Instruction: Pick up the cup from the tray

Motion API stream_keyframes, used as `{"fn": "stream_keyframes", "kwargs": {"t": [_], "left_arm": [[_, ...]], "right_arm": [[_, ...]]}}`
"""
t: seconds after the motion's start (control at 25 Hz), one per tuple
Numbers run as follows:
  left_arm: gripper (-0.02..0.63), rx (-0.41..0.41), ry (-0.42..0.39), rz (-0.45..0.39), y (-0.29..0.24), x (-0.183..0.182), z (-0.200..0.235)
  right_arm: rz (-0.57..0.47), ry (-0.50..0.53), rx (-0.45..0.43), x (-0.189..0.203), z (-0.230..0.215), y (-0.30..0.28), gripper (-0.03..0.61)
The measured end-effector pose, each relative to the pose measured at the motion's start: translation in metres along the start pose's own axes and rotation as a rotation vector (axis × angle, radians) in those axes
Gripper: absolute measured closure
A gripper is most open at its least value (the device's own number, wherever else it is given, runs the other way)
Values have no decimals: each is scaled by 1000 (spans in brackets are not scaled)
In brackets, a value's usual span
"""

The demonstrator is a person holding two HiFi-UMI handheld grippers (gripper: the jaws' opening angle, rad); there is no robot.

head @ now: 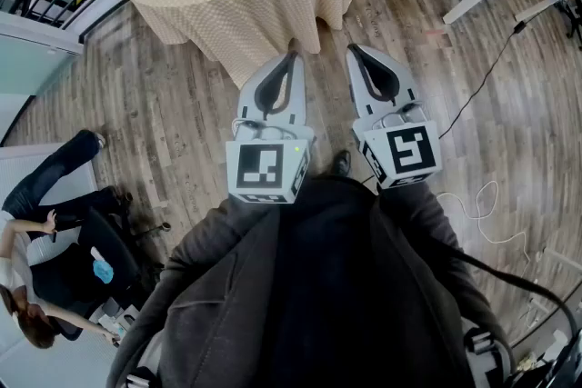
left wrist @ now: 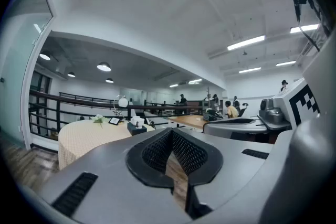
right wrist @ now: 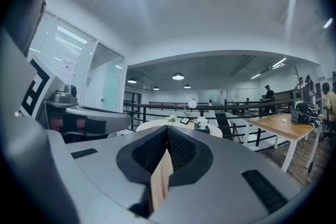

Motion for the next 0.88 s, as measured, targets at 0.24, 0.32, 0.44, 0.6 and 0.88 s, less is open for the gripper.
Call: {"fn": "stream_keyframes", "kwargs": {"t": [0.24, 0.32, 0.44, 0.6, 0.88], "left_arm": [[611, 24, -46, 30, 0, 10, -16], [611, 23, -47, 34, -1, 10, -20], [611, 21, -49, 40, -3, 10, -26], [611, 35, -57, 52, -11, 9, -43], [611, 52, -67, 97, -32, 8, -68]], "right_arm": [[-9, -3, -1, 1, -10, 9, 571], [-9, -8, -3, 2, -12, 11, 571], [-14, -18, -2, 3, -19, 16, 571], [-29, -19, -20, 3, -29, 23, 571], [-38, -73, -19, 7, -64, 40, 571]]}}
Point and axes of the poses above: the fingertips, and each gripper's own axes: y backward along the fingers, z to its left, x out of its underside, the point moved 3 cm from there along y, backward along the fingers, and after that the axes turned 15 degrees about -y, right-handed, at the moved point
